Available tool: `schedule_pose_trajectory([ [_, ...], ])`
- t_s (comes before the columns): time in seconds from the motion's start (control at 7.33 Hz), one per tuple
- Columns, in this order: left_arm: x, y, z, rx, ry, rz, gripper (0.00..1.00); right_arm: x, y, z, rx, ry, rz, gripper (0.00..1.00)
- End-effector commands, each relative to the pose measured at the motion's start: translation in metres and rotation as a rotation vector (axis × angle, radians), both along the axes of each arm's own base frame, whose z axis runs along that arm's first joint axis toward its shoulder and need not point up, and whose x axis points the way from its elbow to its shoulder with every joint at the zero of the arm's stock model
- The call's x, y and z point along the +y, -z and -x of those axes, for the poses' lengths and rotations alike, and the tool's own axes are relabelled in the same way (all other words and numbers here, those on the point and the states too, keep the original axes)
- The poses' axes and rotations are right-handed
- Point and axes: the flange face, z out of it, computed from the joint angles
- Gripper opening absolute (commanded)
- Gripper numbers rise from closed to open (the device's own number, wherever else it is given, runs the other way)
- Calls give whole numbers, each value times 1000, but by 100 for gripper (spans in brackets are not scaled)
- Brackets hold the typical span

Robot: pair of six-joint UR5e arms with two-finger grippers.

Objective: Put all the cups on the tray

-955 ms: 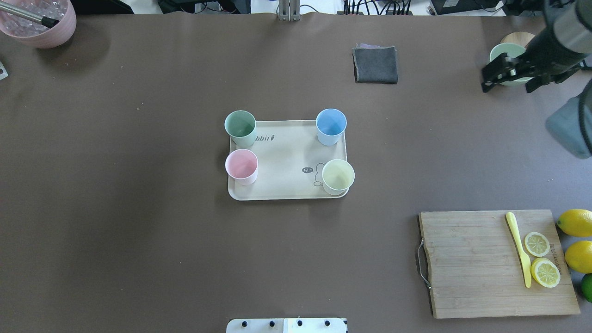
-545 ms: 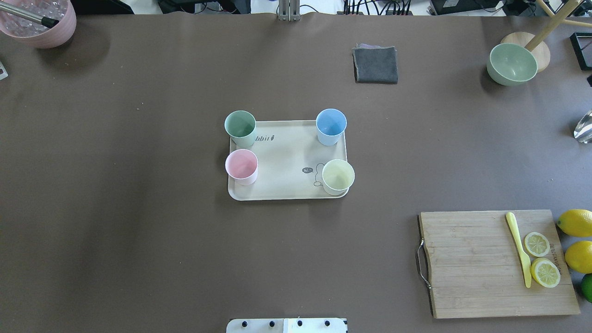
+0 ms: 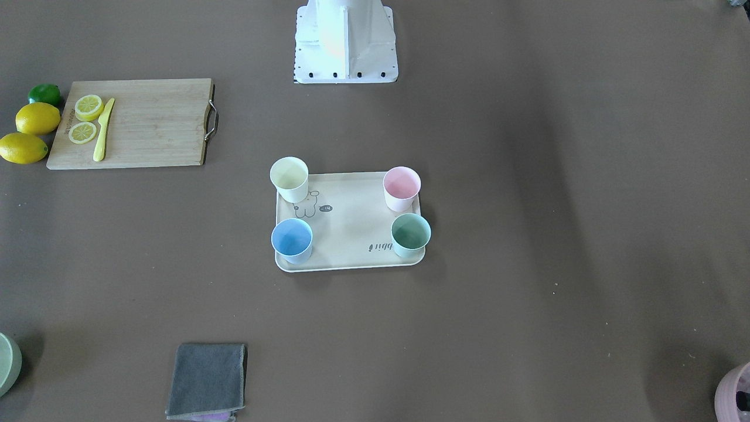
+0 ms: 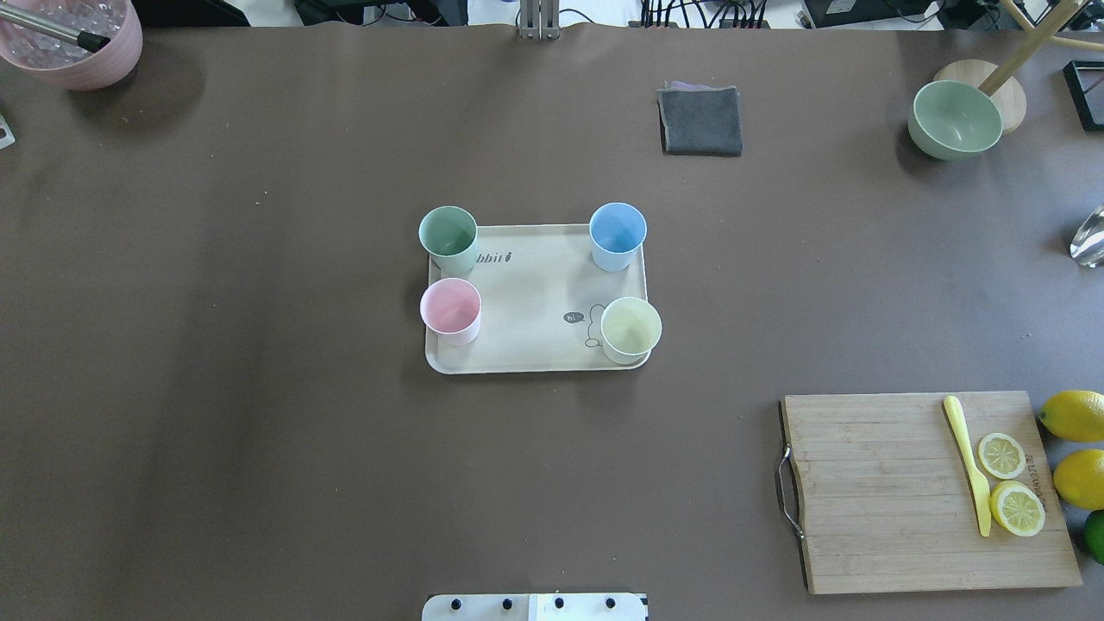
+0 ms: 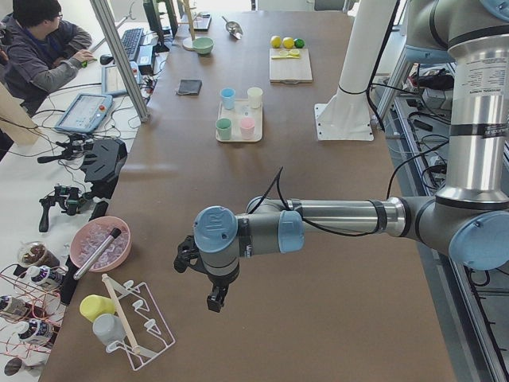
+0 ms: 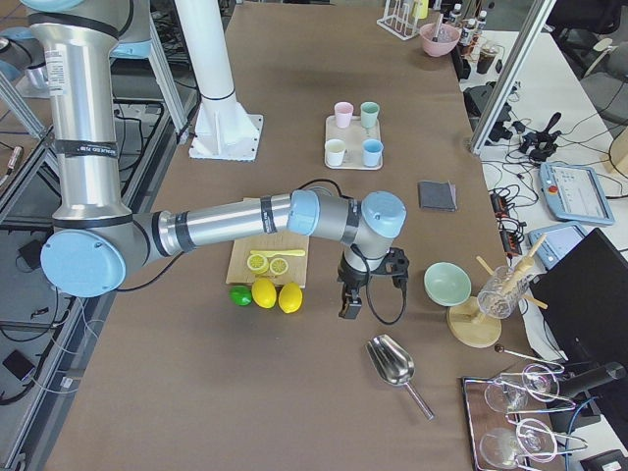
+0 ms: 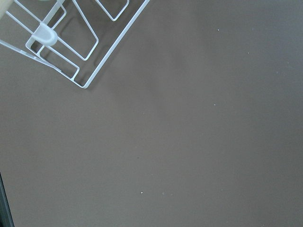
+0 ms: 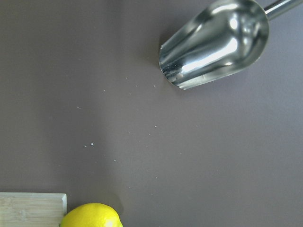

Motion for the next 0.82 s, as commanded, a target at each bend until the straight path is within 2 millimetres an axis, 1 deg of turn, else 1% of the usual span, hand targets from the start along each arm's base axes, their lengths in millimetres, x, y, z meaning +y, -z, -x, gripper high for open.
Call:
schedule_pose_trajectory([
  [0.0, 24, -7, -3, -7, -4, 6, 98, 10, -38, -2, 4, -1, 9, 100],
  [0.41, 24, -7, -4, 0, -6, 3, 98, 7, -38, -3, 5, -1, -25, 100],
  [0.68, 24, -7, -4, 0, -6, 3, 98, 17, -45, -7, -1, -9, -122, 100],
])
